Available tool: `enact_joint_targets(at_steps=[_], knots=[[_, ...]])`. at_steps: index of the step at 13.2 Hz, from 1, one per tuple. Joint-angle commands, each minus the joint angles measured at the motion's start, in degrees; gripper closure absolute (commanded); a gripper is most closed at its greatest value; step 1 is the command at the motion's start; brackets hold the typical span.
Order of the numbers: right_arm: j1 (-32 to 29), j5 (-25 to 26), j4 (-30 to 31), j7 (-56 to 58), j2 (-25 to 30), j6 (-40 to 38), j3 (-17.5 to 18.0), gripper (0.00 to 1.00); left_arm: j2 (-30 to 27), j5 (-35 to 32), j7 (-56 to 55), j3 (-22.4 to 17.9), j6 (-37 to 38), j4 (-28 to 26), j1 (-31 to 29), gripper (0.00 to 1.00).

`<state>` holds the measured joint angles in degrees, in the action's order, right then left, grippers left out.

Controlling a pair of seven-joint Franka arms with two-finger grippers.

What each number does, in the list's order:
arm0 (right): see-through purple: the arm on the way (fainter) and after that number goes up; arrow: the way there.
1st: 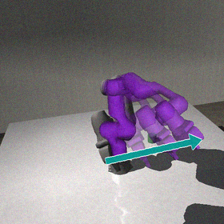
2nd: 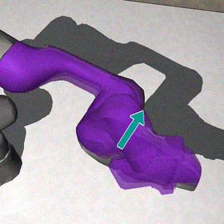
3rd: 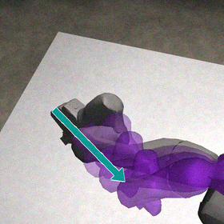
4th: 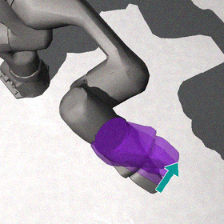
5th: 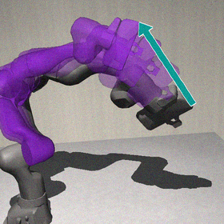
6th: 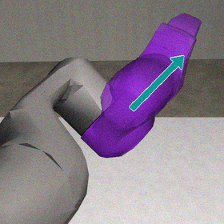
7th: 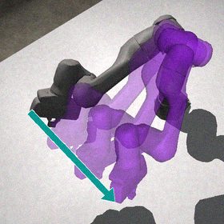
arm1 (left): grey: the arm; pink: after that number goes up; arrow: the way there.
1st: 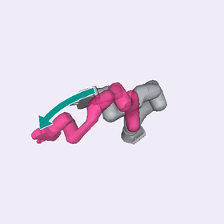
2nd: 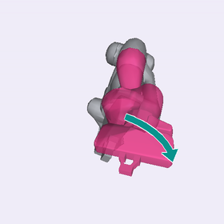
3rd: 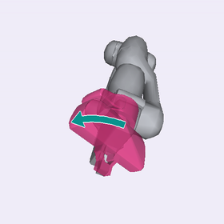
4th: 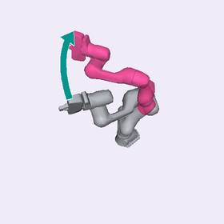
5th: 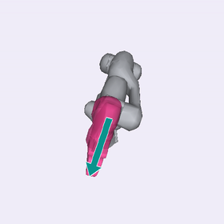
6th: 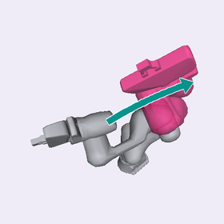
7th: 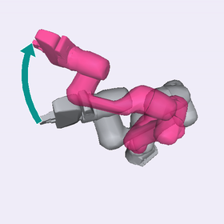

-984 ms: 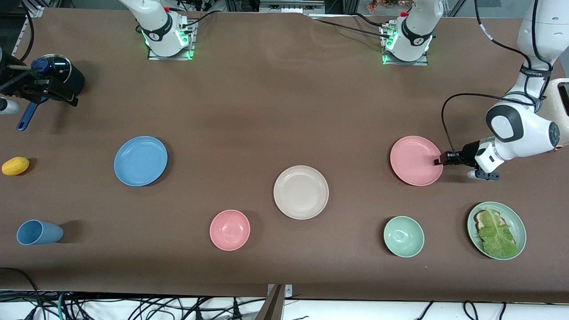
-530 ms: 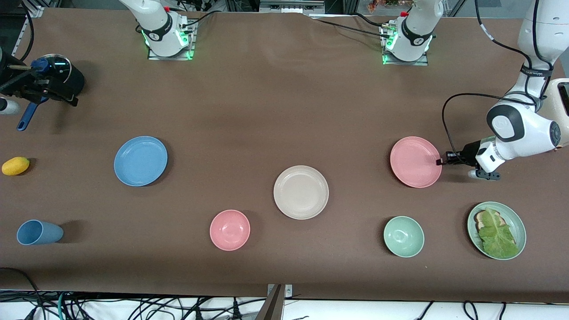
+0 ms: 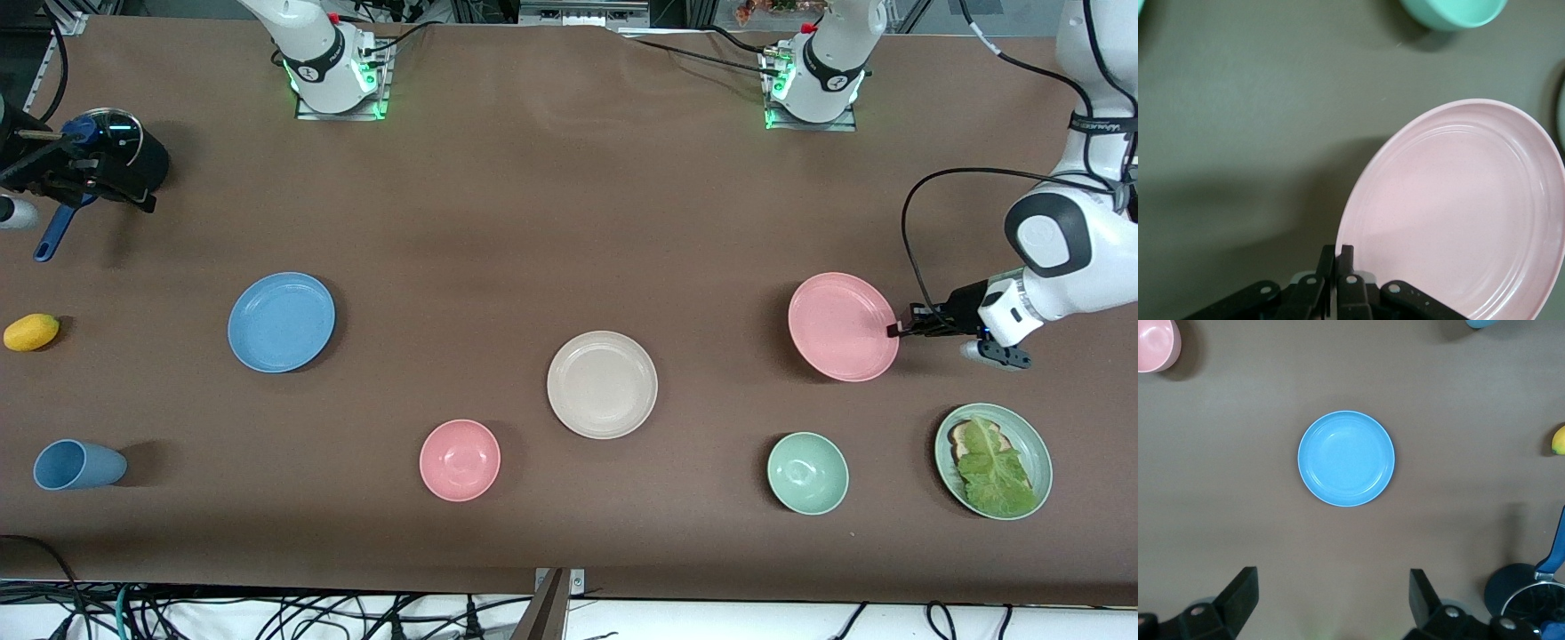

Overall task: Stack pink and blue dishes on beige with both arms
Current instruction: 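Lift the pink plate with the left gripper onto the beige plate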

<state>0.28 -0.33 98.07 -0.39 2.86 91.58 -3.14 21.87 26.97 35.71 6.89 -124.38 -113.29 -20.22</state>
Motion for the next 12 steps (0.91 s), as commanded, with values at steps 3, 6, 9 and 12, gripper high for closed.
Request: enact_joint_targets(at_steps=[3, 6, 9, 12], knots=[[-0.5, -1.0, -1.4, -0.3, -0.3, -1.3, 0.2, 0.0, -0.4, -3.7, -9.8, 3.0, 11.7, 9.7, 0.0, 1.0], [-0.6, -1.0, -1.5, -0.3, -0.4, -1.2, 0.2, 0.0, -1.2, -7.1, -18.9, 9.0, 12.9, 12.0, 0.1, 1.0], [-0.6, -1.0, -1.5, -0.3, -0.4, -1.2, 0.2, 0.0, -1.5, -11.1, -33.6, 17.2, 12.5, 13.6, 0.1, 1.0], [-0.6, -1.0, -1.4, -0.5, -0.2, -1.4, 0.2, 0.0, -0.2, -16.1, -45.8, 23.6, 9.1, 14.5, 0.9, 1.0]])
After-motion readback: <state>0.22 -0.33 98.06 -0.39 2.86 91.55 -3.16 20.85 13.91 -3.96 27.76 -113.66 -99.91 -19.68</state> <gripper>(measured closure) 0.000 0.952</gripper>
